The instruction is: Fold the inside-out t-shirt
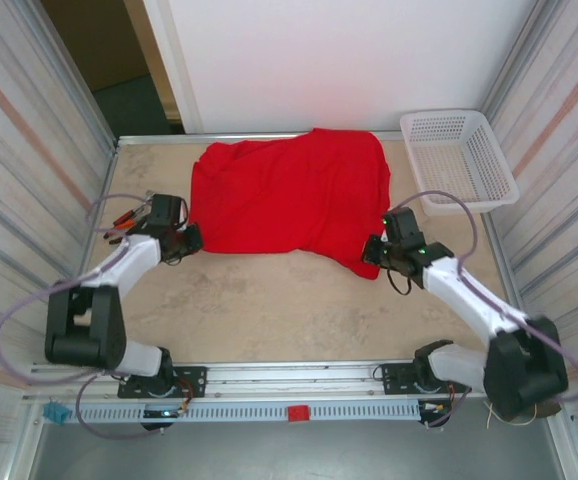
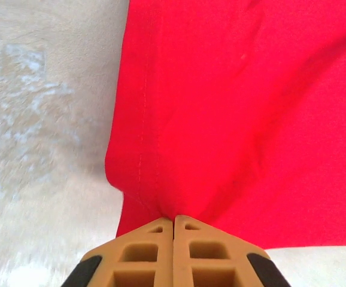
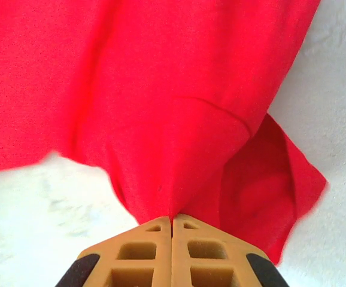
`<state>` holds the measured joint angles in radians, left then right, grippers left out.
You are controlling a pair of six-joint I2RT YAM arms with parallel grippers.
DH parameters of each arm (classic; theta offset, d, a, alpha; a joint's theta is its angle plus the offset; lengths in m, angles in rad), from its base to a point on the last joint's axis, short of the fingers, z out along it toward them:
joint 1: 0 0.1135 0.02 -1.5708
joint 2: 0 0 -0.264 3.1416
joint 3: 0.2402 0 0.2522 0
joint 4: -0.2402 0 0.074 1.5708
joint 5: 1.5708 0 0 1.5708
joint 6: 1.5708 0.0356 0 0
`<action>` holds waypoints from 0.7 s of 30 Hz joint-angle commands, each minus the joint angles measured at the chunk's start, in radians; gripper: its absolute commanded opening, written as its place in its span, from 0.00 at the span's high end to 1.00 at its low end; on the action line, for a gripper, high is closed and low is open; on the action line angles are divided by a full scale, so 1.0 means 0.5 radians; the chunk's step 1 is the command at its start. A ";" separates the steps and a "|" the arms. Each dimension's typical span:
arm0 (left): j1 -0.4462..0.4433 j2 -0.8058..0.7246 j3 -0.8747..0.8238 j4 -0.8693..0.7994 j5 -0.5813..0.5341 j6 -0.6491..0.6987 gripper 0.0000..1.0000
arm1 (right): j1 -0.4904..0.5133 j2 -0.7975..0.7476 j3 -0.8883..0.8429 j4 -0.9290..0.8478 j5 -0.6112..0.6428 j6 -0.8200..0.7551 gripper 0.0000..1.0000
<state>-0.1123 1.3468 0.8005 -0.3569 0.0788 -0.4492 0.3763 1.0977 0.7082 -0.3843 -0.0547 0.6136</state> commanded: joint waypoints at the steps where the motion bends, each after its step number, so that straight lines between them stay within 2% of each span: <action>1: -0.004 -0.299 -0.119 -0.081 0.091 -0.149 1.00 | 0.036 -0.297 -0.054 -0.315 -0.053 0.118 1.00; 3: 0.005 -0.380 -0.125 -0.076 0.095 -0.186 1.00 | 0.034 -0.385 -0.024 -0.331 -0.047 0.164 1.00; 5: 0.010 -0.335 -0.052 -0.097 0.092 -0.164 1.00 | 0.018 -0.323 0.078 -0.304 -0.025 0.167 1.00; 8: 0.033 -0.113 0.121 -0.130 0.094 -0.112 1.00 | -0.068 0.056 0.328 -0.208 -0.038 0.119 1.00; 9: 0.036 -0.023 0.174 -0.126 0.095 -0.100 1.00 | -0.104 0.209 0.419 -0.147 -0.071 0.096 0.95; 10: 0.037 0.052 0.217 -0.127 0.091 -0.088 1.00 | -0.126 0.328 0.482 -0.102 -0.082 0.073 0.77; 11: 0.038 0.138 0.270 -0.135 0.081 -0.070 1.00 | -0.156 0.489 0.584 -0.092 -0.077 0.043 0.53; 12: 0.038 0.207 0.313 -0.154 0.078 -0.060 1.00 | -0.188 0.605 0.657 -0.093 -0.109 0.010 0.44; 13: 0.042 0.277 0.361 -0.177 0.079 -0.046 1.00 | -0.221 0.694 0.715 -0.090 -0.153 -0.030 0.39; 16: 0.041 0.368 0.424 -0.201 0.107 -0.018 1.00 | -0.258 0.652 0.675 -0.090 -0.179 -0.061 0.37; 21: 0.043 0.309 0.362 -0.165 0.112 -0.019 1.00 | -0.292 0.273 0.299 -0.106 -0.160 -0.036 0.36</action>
<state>-0.0990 1.5337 0.9798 -0.4232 0.1238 -0.4793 0.2382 1.3354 0.9230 -0.4114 -0.1181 0.6136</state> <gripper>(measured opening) 0.046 0.642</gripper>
